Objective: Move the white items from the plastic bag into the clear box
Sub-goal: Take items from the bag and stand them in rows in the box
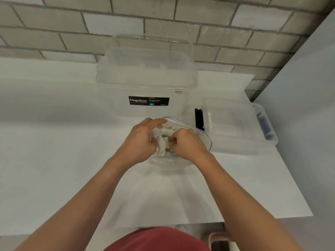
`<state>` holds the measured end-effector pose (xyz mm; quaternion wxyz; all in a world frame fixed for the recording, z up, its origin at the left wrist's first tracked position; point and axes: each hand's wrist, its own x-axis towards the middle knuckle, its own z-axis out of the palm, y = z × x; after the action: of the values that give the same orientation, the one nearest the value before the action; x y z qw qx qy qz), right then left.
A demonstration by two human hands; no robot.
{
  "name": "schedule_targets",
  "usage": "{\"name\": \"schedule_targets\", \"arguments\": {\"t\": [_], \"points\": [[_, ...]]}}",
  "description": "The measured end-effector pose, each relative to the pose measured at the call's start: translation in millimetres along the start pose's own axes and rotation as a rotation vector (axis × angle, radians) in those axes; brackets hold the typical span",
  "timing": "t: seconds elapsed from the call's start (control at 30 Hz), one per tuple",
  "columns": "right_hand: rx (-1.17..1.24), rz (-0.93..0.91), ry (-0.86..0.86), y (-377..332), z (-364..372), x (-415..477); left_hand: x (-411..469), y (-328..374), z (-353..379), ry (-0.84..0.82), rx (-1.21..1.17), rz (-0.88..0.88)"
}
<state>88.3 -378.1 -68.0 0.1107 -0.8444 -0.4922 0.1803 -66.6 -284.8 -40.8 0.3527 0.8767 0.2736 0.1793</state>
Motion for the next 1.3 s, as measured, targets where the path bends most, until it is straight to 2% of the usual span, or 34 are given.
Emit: {"name": "schedule_targets", "arguments": {"t": [0.13, 0.3, 0.47, 0.53, 0.6, 0.77, 0.87, 0.97, 1.17, 1.3], "points": [[0.035, 0.052, 0.022, -4.6, 11.8, 4.1, -2.6, -1.4, -1.6, -0.021, -0.042, 0.009], [0.079, 0.074, 0.146, -8.7, 8.1, -2.5, 0.3, -3.3, -3.7, -0.034, -0.054, 0.025], [0.105, 0.136, 0.020, -15.5, 6.4, 0.8, 4.0, -2.7, -5.6, -0.043, -0.059, 0.044], [0.125, 0.135, 0.045, -17.8, 8.6, 2.0, 4.5, -2.8, -5.5, -0.047, -0.057, 0.045], [0.108, 0.096, 0.109, -19.8, 7.5, -0.4, 4.7, -3.0, -6.1, -0.048, -0.052, 0.046], [-0.041, -0.142, 0.240, -17.7, -14.4, -16.1, 7.0, -5.3, -8.6, -0.033, -0.055, 0.019], [-0.044, -0.175, 0.274, -13.4, -35.3, -26.6, 9.6, -4.0, -9.7, -0.033, -0.066, 0.003], [0.090, -0.162, 0.295, -10.1, -58.1, -36.1, 11.8, 3.8, -8.8, -0.053, -0.104, -0.006], [0.292, -0.157, 0.226, -5.5, -88.0, -48.2, 19.1, 17.4, -0.3, -0.095, -0.096, 0.001], [0.329, -0.134, 0.230, 4.4, -92.4, -49.7, 21.3, 23.2, 6.8, -0.088, -0.121, 0.010]]}}
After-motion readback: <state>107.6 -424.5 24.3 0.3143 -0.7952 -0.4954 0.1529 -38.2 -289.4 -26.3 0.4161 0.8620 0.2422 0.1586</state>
